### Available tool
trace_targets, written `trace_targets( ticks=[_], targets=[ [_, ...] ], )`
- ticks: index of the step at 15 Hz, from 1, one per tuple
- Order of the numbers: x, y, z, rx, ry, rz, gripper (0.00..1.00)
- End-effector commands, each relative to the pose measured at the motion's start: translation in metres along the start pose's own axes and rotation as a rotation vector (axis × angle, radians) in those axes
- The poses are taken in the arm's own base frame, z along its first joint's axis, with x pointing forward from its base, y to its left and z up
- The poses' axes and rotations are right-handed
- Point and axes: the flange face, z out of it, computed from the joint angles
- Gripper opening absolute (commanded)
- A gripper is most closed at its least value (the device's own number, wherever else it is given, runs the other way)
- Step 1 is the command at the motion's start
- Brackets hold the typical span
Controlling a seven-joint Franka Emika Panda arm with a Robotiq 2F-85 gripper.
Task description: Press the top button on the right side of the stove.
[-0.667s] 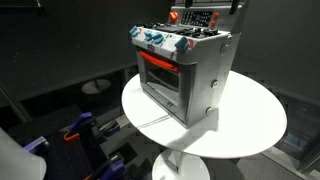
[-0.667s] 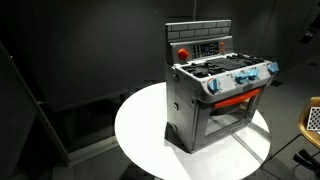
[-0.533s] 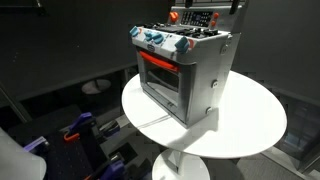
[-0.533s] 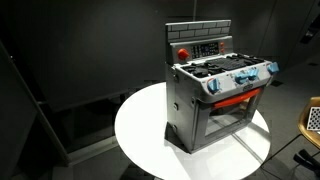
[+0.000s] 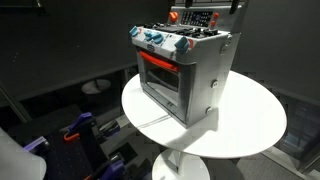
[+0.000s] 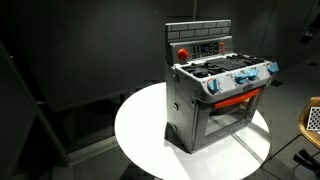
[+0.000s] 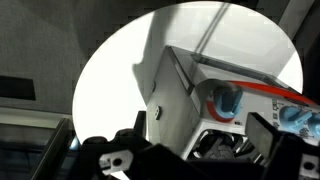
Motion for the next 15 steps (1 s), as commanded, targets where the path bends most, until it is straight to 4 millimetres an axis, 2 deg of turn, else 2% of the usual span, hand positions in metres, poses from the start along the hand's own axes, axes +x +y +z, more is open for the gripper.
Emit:
trace_targets(
  ticks=[1, 8, 15],
  targets=[
    [0.011, -0.010, -0.003, -0.039, 0.027, 0.010, 1.00],
    [0.049, -0.045, -0.002, -0.102, 0.105, 0.021, 1.00],
    [0.085, -0.062, 0.017, -0.168, 0.213, 0.105, 1.00]
  ],
)
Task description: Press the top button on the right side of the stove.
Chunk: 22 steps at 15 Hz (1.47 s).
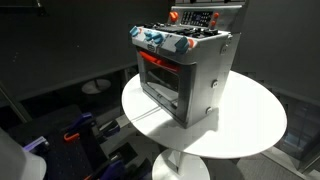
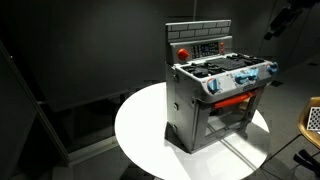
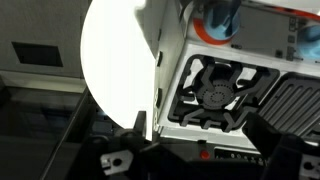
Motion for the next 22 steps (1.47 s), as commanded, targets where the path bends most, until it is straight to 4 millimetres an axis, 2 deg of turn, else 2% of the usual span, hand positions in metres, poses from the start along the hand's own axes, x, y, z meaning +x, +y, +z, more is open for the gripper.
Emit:
trace_targets(
  ticks=[1, 9, 22],
  targets=[
    [0.020, -0.007, 0.011, -0.046, 0.053, 0.049, 1.00],
    [0.053, -0.024, 0.040, -0.150, 0.140, 0.107, 1.00],
    [0.093, -0.031, 0.070, -0.255, 0.155, 0.198, 1.00]
  ],
)
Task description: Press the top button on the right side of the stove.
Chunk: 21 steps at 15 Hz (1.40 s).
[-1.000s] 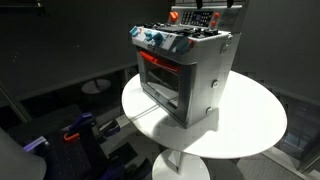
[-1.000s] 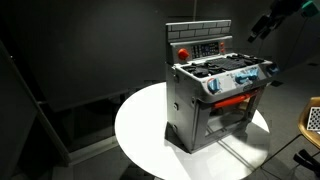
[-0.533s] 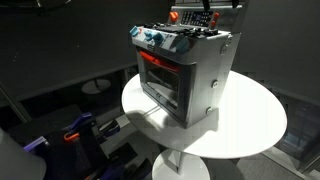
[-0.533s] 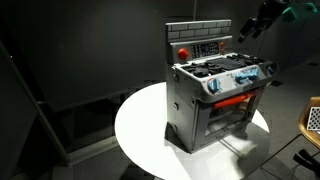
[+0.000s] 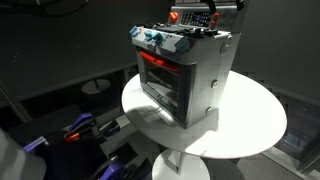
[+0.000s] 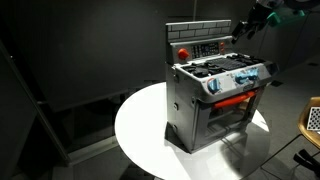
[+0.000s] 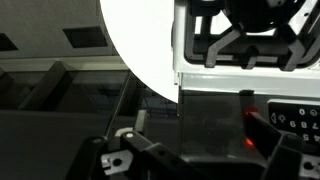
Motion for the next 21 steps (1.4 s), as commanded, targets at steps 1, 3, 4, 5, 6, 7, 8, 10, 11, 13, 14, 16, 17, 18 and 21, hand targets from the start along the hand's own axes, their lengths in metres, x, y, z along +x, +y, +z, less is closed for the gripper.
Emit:
trace_targets(
  ticks=[1, 3, 4, 5, 6, 7, 8, 10, 11, 13, 14, 16, 17, 18, 21],
  targets=[
    [0.014, -0.005, 0.006, -0.021, 0.003, 0.018, 1.00],
    [0.016, -0.009, 0.009, -0.017, -0.001, 0.023, 1.00],
    [0.017, -0.011, 0.010, -0.014, -0.004, 0.022, 1.00],
    [0.017, -0.013, 0.012, -0.013, -0.005, 0.021, 1.00],
    [0.018, -0.014, 0.013, -0.010, -0.007, 0.020, 1.00],
    [0.019, -0.016, 0.014, -0.010, -0.007, 0.019, 1.00],
    [0.019, -0.017, 0.015, -0.010, -0.006, 0.018, 1.00],
    [0.020, -0.019, 0.017, -0.009, -0.007, 0.017, 1.00],
    [0.021, -0.020, 0.017, -0.008, -0.005, 0.017, 1.00],
    [0.023, -0.022, 0.018, -0.006, -0.001, 0.016, 1.00],
    [0.024, -0.023, 0.018, -0.006, 0.001, 0.016, 1.00],
    [0.026, -0.025, 0.017, -0.005, 0.004, 0.015, 1.00],
    [0.026, -0.025, 0.018, -0.005, 0.006, 0.015, 1.00],
    [0.027, -0.026, 0.018, -0.007, 0.007, 0.015, 1.00],
    [0.029, -0.026, 0.020, -0.010, 0.008, 0.017, 1.00]
  ],
)
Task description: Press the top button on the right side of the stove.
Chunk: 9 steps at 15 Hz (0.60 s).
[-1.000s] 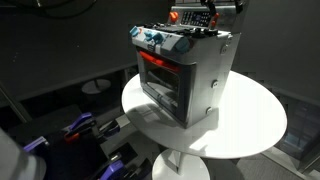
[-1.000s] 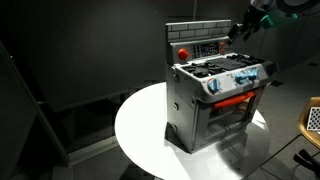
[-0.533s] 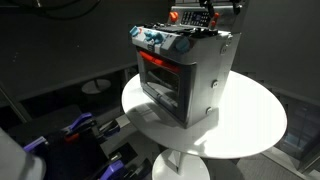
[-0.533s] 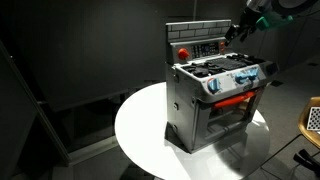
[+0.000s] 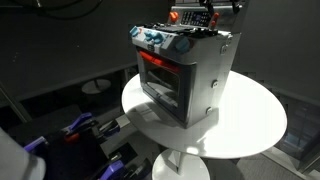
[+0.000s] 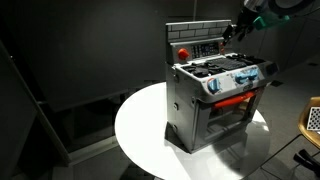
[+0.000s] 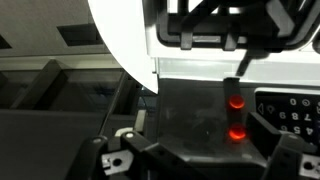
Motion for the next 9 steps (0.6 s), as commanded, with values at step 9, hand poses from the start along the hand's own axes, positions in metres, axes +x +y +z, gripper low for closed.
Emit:
trace_targets(
  ticks=[9],
  targets=[
    [0.0162, 0.0032, 0.0111, -0.041, 0.004, 0.035, 1.00]
  ],
)
